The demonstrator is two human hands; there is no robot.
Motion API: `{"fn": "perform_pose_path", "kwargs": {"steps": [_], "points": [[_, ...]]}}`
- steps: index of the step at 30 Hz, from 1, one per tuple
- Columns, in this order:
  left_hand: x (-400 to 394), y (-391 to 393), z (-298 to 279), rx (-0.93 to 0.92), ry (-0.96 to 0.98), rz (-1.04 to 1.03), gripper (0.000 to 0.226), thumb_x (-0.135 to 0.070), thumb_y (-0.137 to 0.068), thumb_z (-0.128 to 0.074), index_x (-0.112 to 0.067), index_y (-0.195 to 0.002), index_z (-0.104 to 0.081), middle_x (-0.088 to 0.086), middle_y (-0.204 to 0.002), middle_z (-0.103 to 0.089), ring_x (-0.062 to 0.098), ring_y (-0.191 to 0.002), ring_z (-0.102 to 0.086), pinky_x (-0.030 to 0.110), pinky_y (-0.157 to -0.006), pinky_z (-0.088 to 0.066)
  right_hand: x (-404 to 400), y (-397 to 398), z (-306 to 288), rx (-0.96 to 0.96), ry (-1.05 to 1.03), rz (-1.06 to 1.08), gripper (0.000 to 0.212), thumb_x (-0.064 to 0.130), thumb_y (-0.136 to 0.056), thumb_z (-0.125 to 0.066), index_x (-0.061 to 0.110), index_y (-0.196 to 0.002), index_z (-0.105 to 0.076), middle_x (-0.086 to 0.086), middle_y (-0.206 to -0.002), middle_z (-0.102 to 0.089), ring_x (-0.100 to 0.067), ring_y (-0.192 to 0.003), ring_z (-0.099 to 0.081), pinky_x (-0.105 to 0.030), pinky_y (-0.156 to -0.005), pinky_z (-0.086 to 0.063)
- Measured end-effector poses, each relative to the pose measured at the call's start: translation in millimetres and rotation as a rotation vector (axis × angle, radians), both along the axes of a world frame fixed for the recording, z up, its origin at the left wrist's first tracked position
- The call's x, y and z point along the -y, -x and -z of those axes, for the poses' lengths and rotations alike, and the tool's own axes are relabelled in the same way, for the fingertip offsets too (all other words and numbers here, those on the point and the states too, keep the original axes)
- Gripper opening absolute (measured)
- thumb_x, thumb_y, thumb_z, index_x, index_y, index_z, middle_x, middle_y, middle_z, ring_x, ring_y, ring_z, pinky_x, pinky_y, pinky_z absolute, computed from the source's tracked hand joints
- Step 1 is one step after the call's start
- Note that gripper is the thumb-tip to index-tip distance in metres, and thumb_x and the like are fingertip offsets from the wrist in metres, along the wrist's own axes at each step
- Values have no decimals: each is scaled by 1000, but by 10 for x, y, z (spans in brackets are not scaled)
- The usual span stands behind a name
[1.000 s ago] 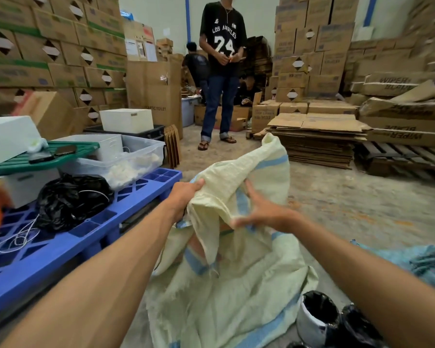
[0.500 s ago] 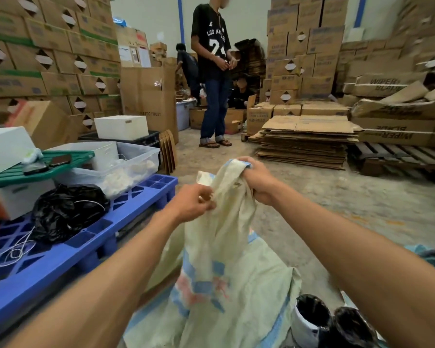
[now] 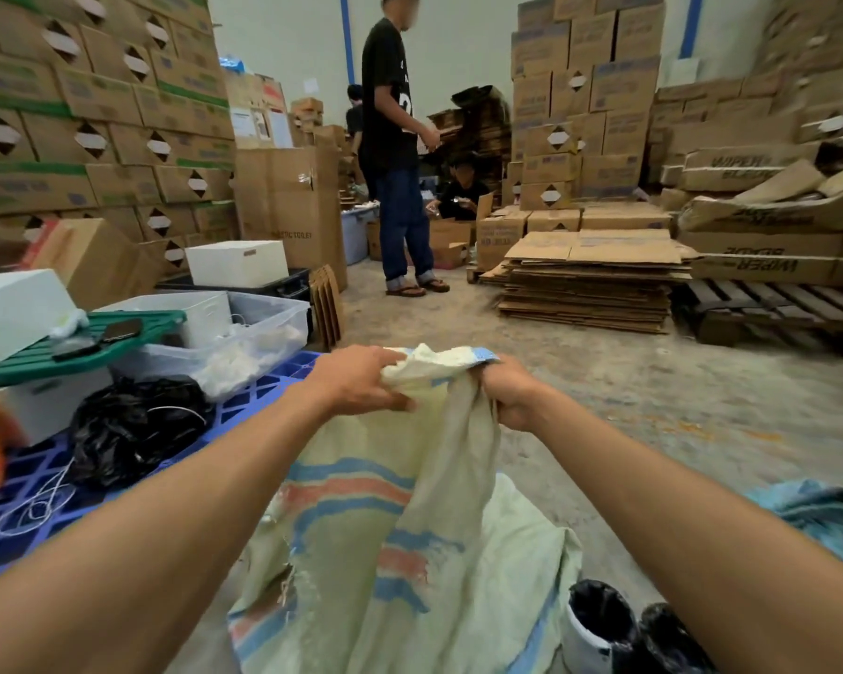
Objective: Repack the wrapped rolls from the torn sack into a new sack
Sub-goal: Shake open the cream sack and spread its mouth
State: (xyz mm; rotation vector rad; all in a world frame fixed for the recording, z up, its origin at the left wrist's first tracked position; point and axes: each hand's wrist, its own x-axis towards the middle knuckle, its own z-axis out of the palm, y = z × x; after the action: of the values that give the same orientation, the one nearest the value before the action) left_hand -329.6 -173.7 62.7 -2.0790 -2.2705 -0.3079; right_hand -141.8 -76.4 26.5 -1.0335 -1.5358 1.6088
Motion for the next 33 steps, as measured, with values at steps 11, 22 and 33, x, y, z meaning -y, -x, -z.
{"fn": "perform_pose_path", "kwargs": {"steps": [11, 22, 33], "points": [[-134, 214, -415, 1213, -360, -194, 58, -32, -64, -72, -10, -118, -64, 13, -109, -70, 30, -97, -67, 47, -92, -54, 51, -217, 419, 571, -473, 157, 14, 21, -86, -64, 16, -98, -69, -12, -98, -70, -32, -94, -66, -35, -74, -51], [92, 359, -558, -451, 57, -86, 26, -31, -85, -63, -21, -109, -68, 5, -100, -66, 26, -93, -62, 35, -78, -52, -102, 100, -890, 87, -413, -97, 41, 13, -79, -78, 13, -112, -55, -5, -98, -65, -17, -81, -63, -27, -67, -53], [115, 1302, -1549, 713, -517, -761, 40, -10, -92, -46, 6, -128, -54, 25, -129, -57, 40, -117, -55, 44, -98, -48, -486, -267, -344, 498, -225, 401, 23, 17, -89, -51, 16, -108, -65, -18, -103, -67, -35, -85, -65, -40, -70, -56]]}}
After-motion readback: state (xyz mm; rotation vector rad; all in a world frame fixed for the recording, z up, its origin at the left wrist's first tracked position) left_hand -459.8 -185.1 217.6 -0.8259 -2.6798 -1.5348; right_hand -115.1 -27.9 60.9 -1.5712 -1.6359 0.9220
